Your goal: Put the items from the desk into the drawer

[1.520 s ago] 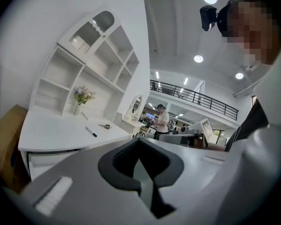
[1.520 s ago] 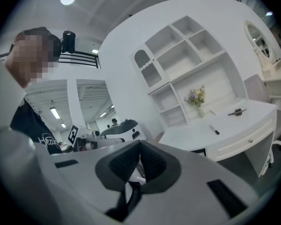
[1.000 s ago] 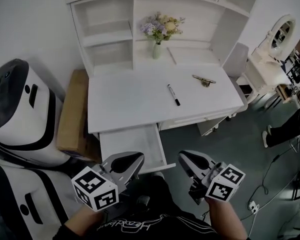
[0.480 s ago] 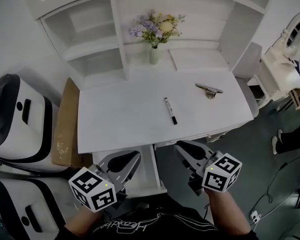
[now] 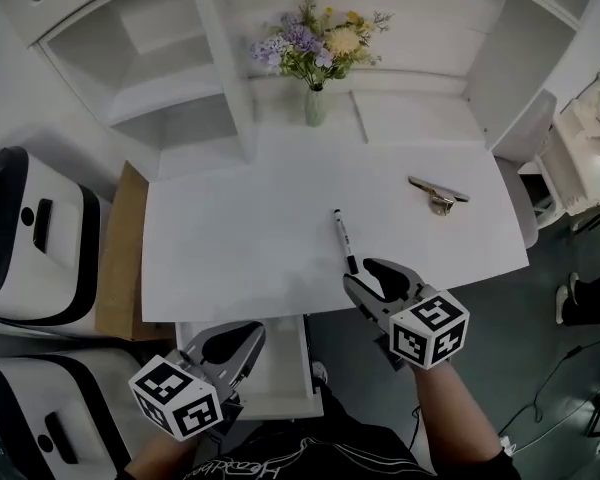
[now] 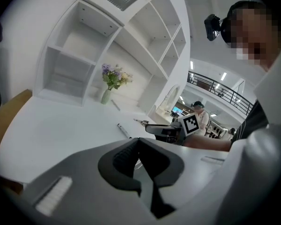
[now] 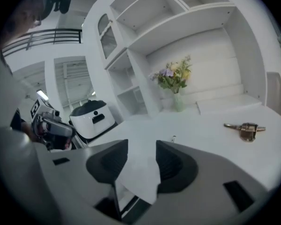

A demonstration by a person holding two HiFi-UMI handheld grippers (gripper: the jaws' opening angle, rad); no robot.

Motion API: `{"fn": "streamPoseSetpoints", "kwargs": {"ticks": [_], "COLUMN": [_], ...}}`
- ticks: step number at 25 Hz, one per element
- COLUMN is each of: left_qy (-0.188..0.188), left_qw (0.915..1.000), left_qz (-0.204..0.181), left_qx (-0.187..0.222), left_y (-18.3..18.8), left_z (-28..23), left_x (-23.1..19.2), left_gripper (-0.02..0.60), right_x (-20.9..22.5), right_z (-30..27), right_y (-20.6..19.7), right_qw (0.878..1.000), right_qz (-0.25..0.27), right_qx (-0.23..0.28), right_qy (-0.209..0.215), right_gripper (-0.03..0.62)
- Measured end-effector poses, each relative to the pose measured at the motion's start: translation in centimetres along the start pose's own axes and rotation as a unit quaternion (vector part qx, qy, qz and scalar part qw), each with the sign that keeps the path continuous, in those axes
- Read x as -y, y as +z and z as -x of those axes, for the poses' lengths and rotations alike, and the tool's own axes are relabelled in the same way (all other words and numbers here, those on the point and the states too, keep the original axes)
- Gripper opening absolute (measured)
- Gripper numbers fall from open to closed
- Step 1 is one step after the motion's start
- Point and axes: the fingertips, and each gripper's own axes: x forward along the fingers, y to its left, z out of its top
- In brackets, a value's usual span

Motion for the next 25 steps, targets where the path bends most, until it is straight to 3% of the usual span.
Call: {"fn": "streamPoseSetpoints", "kwargs": {"ticks": [5,10,16,25], "left_qy": [0.026,0.033,0.032,0.034], "left_qw": [0.9996,0.9991,0.9987,0.9983], "left_qz": [0.012,0.027,0.038,0.045], "left_qx": [-0.006,-0.007,-0.011,-0.013], "left_y": [-0.9,-1.8,-2.4,-3.2], "left_z": [-0.7,-0.7,-0.4,0.6], "left_x": [-2.0,-2.9,-4.2,-6.0], "left_gripper": [0.009,0.009,0.008,0.008], "right_x": [3.8,5.6,7.4,7.9], "right_z": [-3.2,-5.9,-7.8,-8.3], "right_y": [-1.3,-3.7,-5.7,-6.6], "right_qw": [0.995,0.986,0.979,0.974], "right_qz": [0.064,0.096,0.08,0.078], "right_qx": [-0.047,-0.103,-0.139,-0.159], "right_qy": [-0.055,-0.089,-0.125,-0.14], "right_gripper": [0.164,0.166,0.164,0.153]}}
